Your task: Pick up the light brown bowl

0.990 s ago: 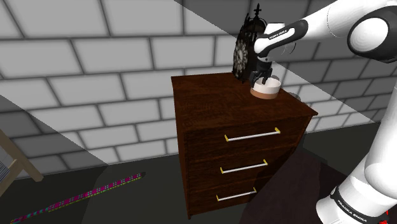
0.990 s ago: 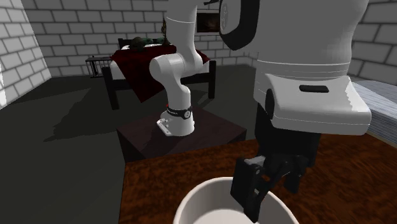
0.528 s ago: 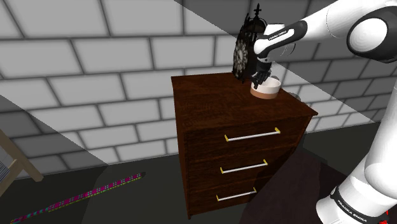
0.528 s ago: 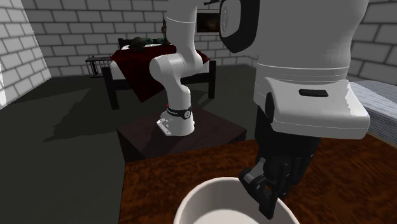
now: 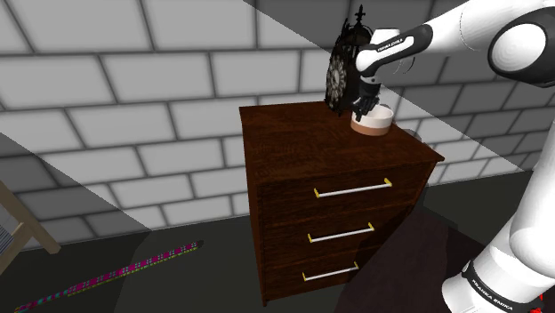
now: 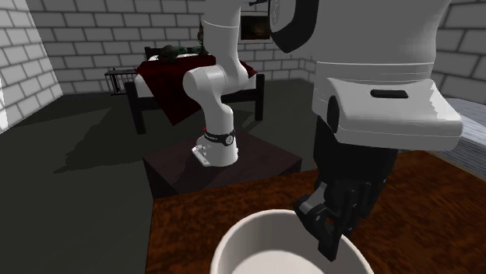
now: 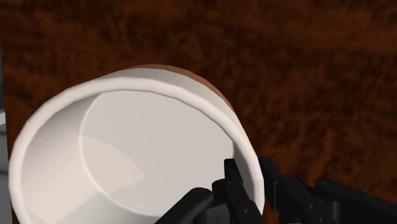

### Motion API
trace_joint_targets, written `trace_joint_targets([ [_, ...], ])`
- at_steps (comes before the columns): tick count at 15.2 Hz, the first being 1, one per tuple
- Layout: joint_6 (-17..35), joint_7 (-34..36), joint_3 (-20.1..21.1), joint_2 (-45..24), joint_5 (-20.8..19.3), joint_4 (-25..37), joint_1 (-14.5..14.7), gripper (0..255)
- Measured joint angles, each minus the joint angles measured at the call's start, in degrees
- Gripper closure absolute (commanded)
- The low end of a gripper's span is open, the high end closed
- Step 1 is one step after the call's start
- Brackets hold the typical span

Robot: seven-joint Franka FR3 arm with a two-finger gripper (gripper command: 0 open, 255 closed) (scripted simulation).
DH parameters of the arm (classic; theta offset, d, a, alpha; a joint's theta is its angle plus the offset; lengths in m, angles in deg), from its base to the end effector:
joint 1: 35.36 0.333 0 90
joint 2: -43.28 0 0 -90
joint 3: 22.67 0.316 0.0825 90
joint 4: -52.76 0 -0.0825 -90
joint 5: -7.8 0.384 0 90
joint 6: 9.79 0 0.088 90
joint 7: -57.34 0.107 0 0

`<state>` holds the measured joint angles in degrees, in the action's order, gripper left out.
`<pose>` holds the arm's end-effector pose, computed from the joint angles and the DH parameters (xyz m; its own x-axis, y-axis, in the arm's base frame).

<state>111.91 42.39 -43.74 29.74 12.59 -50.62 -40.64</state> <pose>0.5716 -0.2632 0.4304 0.9706 -0.2213 0.0945 -0.2254 -0.9737 0.0347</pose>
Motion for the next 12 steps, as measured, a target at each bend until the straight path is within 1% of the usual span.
trace_joint_targets([
  [12,-8.46,0.58,-0.32,1.94,-0.99,6.67,0.07,255],
])
